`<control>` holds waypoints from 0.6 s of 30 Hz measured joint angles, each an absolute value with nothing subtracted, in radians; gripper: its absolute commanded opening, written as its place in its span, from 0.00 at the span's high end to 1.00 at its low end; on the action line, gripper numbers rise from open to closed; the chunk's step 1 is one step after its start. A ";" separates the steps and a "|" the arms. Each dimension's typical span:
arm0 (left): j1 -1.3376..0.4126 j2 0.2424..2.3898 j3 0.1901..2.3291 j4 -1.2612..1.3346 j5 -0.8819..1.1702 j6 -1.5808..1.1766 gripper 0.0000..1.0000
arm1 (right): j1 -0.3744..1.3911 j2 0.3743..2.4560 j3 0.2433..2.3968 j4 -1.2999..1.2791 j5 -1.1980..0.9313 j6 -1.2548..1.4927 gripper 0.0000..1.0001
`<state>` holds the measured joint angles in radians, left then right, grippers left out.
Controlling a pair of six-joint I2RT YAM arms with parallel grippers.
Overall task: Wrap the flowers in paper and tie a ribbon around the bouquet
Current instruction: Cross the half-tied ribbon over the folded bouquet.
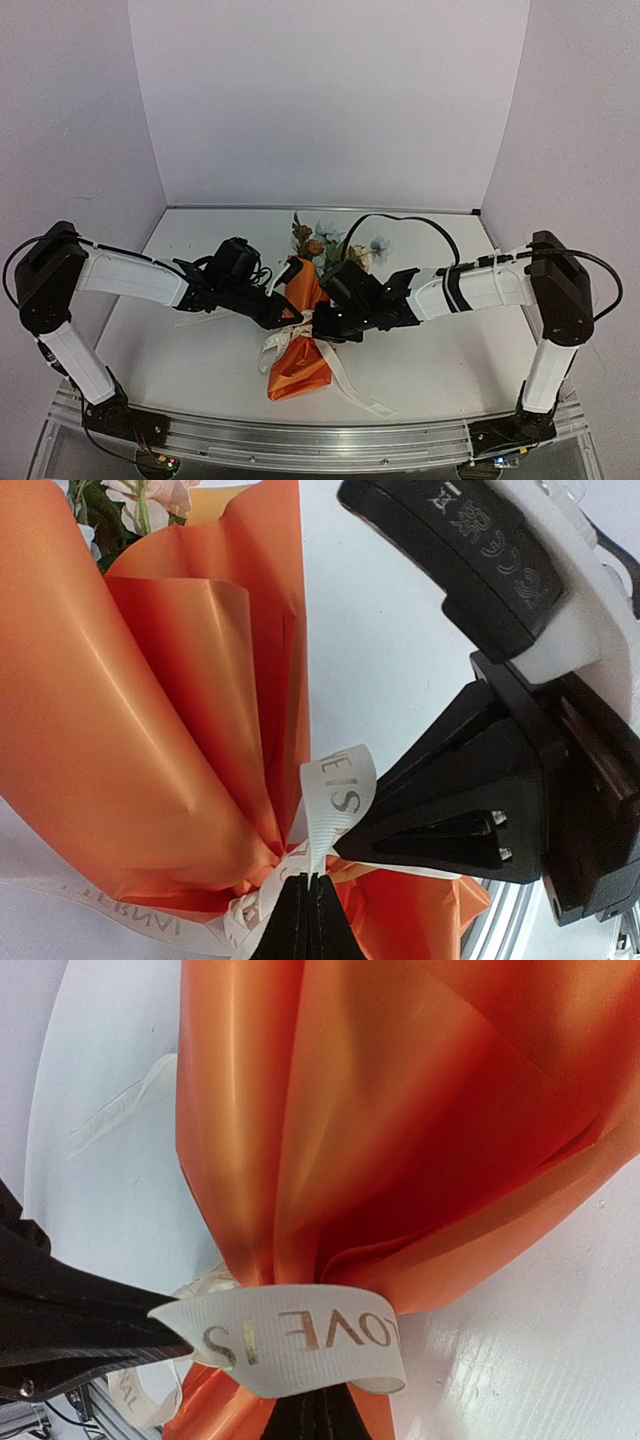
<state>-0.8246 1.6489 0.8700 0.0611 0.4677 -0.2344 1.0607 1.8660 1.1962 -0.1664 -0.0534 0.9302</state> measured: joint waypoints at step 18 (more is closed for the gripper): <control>-0.823 1.649 0.871 0.061 0.519 -0.235 0.97 | 1.052 1.868 1.153 0.026 0.016 0.941 1.00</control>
<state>-0.8234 1.6485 0.8715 0.0606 0.5192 -0.2348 1.0515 1.8679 1.1534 0.0264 0.0158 0.9414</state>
